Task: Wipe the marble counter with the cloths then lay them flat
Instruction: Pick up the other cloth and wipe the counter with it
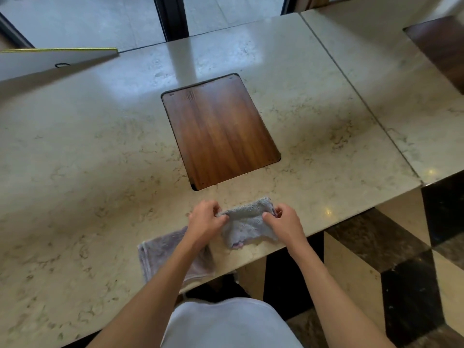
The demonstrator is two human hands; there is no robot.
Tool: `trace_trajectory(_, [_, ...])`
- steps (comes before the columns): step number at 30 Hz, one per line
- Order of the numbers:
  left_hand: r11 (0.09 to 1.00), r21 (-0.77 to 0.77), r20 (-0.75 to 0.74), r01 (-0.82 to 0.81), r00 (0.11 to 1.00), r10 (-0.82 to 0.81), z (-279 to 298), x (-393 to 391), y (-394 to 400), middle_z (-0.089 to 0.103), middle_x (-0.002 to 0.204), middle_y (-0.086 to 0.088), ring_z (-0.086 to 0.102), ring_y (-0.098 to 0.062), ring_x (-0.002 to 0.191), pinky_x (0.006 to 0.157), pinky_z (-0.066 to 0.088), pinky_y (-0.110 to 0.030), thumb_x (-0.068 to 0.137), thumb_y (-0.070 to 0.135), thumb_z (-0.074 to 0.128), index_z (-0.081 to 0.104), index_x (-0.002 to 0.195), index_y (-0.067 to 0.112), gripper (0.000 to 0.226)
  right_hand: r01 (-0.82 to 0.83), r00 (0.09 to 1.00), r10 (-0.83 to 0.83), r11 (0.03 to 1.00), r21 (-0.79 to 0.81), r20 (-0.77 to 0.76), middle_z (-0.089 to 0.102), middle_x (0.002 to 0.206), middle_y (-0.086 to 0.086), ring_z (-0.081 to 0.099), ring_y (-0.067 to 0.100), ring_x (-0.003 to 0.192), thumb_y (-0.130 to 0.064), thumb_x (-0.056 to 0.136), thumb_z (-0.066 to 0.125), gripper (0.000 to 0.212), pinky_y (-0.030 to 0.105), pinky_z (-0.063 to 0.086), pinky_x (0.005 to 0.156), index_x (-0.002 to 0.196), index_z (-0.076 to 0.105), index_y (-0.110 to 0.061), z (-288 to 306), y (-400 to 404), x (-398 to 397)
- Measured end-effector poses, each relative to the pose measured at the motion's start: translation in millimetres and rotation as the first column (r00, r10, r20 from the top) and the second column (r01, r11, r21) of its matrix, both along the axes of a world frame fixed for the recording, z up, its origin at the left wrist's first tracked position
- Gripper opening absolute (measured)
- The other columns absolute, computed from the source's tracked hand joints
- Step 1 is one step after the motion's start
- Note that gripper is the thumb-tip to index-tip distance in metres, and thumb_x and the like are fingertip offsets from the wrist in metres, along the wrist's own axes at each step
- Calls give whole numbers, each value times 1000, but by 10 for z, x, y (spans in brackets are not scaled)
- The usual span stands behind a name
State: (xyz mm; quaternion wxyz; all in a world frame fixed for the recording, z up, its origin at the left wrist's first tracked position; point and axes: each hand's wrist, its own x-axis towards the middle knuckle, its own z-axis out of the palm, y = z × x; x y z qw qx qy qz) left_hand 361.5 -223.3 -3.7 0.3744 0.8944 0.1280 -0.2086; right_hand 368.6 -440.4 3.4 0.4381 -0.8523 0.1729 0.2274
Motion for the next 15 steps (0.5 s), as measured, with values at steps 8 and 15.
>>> trace_trajectory(8, [583, -640, -263, -501, 855, 446, 450, -465, 582, 68, 83, -11, 67, -25, 76, 66, 54, -37, 93, 9, 66, 58, 88, 11, 9, -49, 994, 6, 921, 387, 113, 71, 95, 19, 72, 32, 87, -9, 101, 58, 11, 48, 60, 71, 104, 68, -7, 440, 661, -62])
trace_trajectory(15, [345, -598, -319, -723, 610, 725, 397, -1177, 1641, 77, 92, -18, 75, -28, 81, 65, 60, -37, 97, 9, 61, 70, 102, 1, 13, -218, 975, 215, 898, 382, 50, 75, 92, 8, 73, 24, 87, -20, 101, 59, 12, 43, 60, 75, 100, 70, -16, 310, 2037, -340])
